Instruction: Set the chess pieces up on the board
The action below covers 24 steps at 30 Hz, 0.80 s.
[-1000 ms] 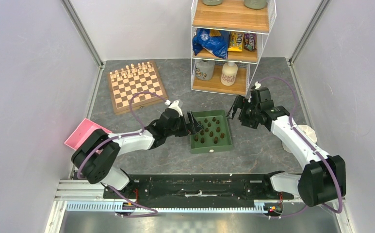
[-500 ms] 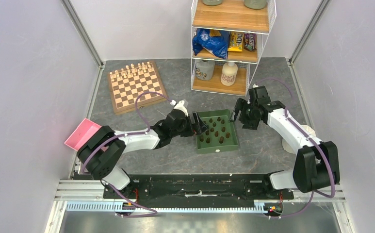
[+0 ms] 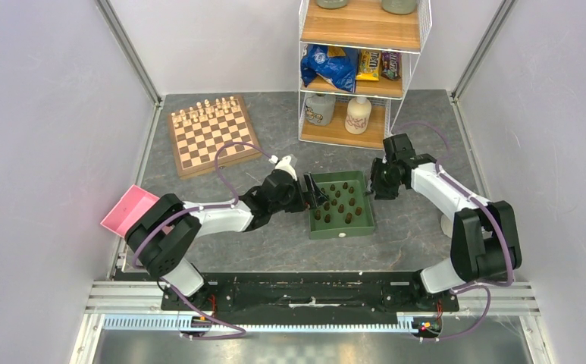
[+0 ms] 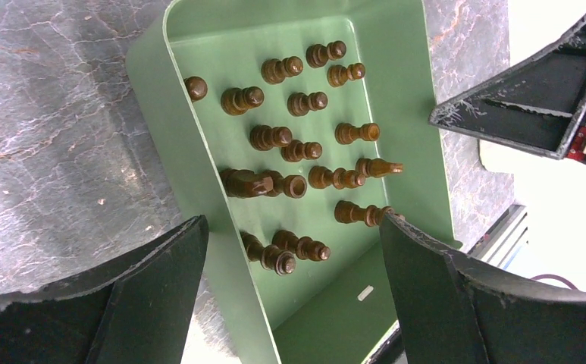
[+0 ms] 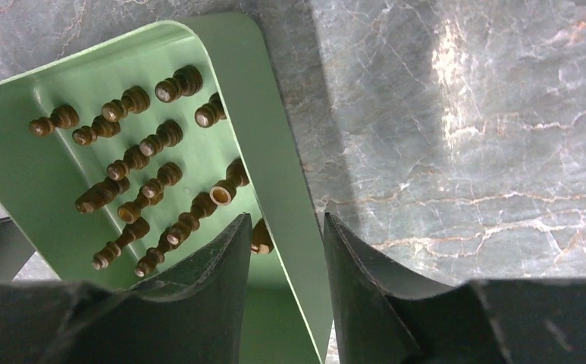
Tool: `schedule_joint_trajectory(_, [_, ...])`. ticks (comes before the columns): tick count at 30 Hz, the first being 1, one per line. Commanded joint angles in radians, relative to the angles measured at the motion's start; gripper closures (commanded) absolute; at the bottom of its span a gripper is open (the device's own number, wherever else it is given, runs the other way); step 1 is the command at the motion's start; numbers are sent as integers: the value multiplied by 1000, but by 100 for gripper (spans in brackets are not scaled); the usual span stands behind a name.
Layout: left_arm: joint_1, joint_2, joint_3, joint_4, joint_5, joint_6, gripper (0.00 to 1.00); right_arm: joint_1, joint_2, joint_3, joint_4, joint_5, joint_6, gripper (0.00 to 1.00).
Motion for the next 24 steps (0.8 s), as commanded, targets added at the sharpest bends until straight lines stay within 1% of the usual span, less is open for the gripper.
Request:
schedule_joint_trajectory(1, [-11, 7, 38, 46, -18, -27, 10, -3, 33, 39, 64, -7, -43, 54])
schedule_joint_trajectory(7, [-11, 6, 38, 47, -21, -24, 10, -3, 66, 45, 91, -17, -57, 61])
schedule_joint_trajectory(9, [-11, 8, 39, 46, -20, -23, 10, -2, 74, 51, 95, -10, -62, 67])
schedule_joint_trajectory(11, [-11, 9, 42, 47, -21, -23, 10, -3, 81, 59, 96, -2, -67, 68])
schedule_joint_trajectory(13, [-11, 12, 44, 47, -20, -23, 10, -3, 85, 67, 96, 0, -72, 73])
schedule_joint_trajectory(15, [-11, 15, 47, 47, -18, -23, 10, -3, 85, 69, 98, 8, -73, 75])
schedule_joint_trajectory(21, [-11, 39, 63, 58, -6, -24, 11, -3, 89, 80, 96, 28, -91, 83])
schedule_joint_trajectory(24, [-11, 56, 74, 68, 2, -26, 11, -2, 94, 82, 95, 44, -100, 85])
